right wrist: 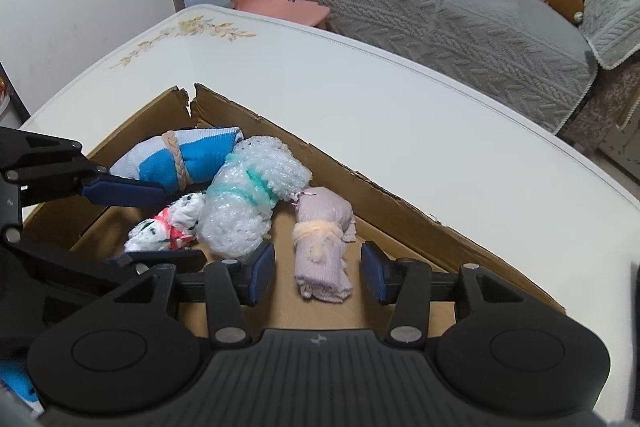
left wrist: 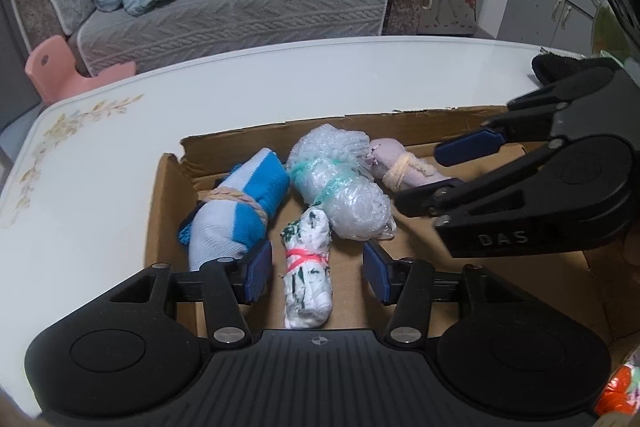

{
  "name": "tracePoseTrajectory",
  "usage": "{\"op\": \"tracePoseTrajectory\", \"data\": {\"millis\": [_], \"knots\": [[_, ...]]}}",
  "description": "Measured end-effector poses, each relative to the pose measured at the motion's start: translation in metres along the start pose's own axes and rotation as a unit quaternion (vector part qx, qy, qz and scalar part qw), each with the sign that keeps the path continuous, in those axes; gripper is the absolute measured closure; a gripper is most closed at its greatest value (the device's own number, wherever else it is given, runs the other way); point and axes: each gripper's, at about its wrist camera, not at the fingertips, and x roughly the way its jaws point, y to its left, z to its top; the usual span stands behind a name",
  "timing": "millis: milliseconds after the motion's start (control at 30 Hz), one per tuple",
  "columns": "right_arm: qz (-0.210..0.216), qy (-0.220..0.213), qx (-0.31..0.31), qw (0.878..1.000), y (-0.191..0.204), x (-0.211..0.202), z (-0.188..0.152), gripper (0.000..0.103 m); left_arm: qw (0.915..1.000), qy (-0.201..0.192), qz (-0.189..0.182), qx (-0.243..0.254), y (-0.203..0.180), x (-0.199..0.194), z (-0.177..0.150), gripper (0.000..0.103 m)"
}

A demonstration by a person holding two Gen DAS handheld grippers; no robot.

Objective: Organize objects
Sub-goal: 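Carry both rolls into the box and open both tools to release them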

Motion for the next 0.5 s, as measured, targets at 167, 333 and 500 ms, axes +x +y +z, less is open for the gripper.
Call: {"op": "tracePoseTrajectory", "data": {"millis": [167, 333, 500], "knots": [[-0.007, -0.003, 0.002, 1.000, -0.001, -0.007, 0.004, 0.059, 1.0000, -0.004, 0.001, -0.007, 0.006, -0.012, 0.001, 0.042], [-0.005, -0.006, 0.003, 1.000, 0.002, -0.015, 0.006, 0.050, 0.9994, -0.024, 0.012, -0.022, 0.014, -0.031, 0.002, 0.019], [-0.005, -0.008, 0.004, 1.000, 0.008, -0.025, 0.005, 0.028, 0.9979, -0.043, 0.013, -0.047, 0.026, -0.052, 0.004, 0.010]]}}
